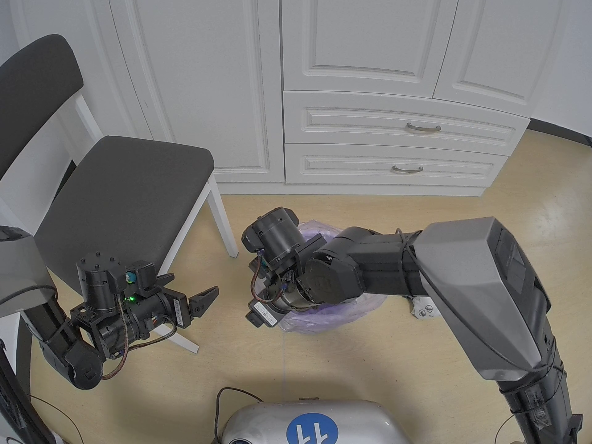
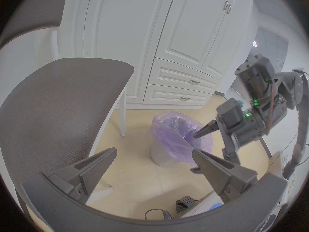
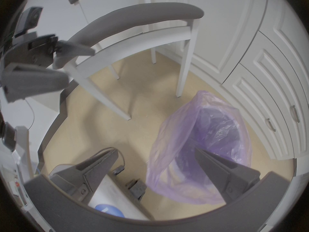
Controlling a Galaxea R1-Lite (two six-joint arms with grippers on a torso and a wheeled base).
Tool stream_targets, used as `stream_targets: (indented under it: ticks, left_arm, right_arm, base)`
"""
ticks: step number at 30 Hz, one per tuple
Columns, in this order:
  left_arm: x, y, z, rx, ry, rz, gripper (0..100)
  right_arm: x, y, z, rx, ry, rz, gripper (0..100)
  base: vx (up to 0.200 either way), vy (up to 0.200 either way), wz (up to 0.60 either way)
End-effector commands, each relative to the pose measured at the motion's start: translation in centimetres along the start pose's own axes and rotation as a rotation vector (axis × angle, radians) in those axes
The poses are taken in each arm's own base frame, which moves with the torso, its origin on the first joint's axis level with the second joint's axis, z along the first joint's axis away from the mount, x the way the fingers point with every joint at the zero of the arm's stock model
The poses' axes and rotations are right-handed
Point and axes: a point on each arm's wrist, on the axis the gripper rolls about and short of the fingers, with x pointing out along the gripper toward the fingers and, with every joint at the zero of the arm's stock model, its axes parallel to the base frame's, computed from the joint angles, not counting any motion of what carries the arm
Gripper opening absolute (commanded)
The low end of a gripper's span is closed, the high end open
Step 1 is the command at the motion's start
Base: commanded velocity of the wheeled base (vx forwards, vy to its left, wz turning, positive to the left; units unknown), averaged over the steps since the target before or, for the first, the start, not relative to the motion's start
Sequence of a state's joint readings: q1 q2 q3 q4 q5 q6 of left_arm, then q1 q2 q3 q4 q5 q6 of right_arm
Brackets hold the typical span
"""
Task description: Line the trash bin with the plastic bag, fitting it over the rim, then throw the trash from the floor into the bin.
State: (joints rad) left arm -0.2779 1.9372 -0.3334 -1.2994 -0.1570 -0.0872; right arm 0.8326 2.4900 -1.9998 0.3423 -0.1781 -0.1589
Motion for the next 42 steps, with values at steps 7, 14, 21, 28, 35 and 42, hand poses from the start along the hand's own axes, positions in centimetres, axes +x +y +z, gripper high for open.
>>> stream_targets:
  ticks: [7,14,21,28,35,42]
  left_arm:
    - [0.1,0.0,0.0,0.000,0.001,0.002,100]
    - [0.1,0.0,-0.1,-0.001,0.004,0.003,100]
    - [0.2,0.1,-0.1,-0.001,0.005,0.004,100]
    - [0.7,0.3,-0.4,-0.002,0.013,0.011,100]
    - [0.8,0.5,-0.3,-0.003,-0.007,0.017,100]
    - [1.0,0.6,-0.5,-0.003,-0.007,0.017,100]
  right_arm:
    - [5.8,-4.0,-2.4,0.082,-0.055,-0.092,100]
    - [6.1,-4.8,-2.7,0.130,-0.069,-0.042,0]
    - [4.8,-3.5,-1.4,0.115,-0.112,-0.007,0]
    - [3.0,0.9,0.3,0.045,-0.156,0.052,0]
    - [3.3,2.4,0.2,0.025,-0.153,0.072,0]
    - [1.8,3.3,1.3,0.020,-0.204,0.083,0]
  base:
    - [0.000,0.000,0.00]
    - [0.000,0.000,0.00]
    - [0.000,0.000,0.00]
    - [0.000,0.000,0.00]
    - [0.000,0.000,0.00]
    - [0.000,0.000,0.00]
